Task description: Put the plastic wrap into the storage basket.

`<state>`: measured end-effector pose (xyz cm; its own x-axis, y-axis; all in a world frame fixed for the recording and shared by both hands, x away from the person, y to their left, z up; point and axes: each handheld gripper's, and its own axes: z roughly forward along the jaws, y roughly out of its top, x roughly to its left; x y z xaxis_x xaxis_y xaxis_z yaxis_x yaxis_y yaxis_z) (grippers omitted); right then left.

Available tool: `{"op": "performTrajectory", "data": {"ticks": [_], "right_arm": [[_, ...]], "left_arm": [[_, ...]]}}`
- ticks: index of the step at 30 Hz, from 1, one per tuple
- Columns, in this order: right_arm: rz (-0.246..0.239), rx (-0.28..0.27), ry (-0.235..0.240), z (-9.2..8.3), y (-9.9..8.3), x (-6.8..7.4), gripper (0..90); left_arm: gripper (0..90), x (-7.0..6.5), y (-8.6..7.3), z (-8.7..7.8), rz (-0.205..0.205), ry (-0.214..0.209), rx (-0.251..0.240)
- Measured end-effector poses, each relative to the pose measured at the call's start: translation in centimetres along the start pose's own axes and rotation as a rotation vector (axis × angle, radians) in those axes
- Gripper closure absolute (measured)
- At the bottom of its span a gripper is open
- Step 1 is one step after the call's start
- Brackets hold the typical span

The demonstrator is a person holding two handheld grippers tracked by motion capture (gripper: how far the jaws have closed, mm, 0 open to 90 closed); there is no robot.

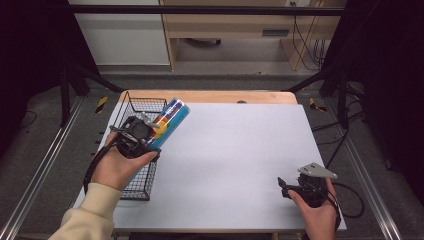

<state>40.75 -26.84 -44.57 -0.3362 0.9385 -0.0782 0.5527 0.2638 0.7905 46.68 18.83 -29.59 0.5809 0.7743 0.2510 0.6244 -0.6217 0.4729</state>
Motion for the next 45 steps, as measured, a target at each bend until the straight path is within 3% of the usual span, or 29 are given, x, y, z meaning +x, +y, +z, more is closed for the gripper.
{"op": "performTrajectory", "data": {"ticks": [9,16,45], "right_arm": [[-0.003,0.003,0.006,0.0,0.0,0.2,10.5],[0.001,0.006,0.007,0.1,0.0,0.2,10.6],[-0.007,0.018,0.016,0.3,0.0,0.3,10.7]], "left_arm": [[32.2,1.7,-2.2,0.0,-0.057,0.025,0.033],[32.2,2.2,-3.6,0.2,-0.102,0.024,0.07],[32.2,3.3,-6.0,1.1,-0.161,0.026,0.106]]}}
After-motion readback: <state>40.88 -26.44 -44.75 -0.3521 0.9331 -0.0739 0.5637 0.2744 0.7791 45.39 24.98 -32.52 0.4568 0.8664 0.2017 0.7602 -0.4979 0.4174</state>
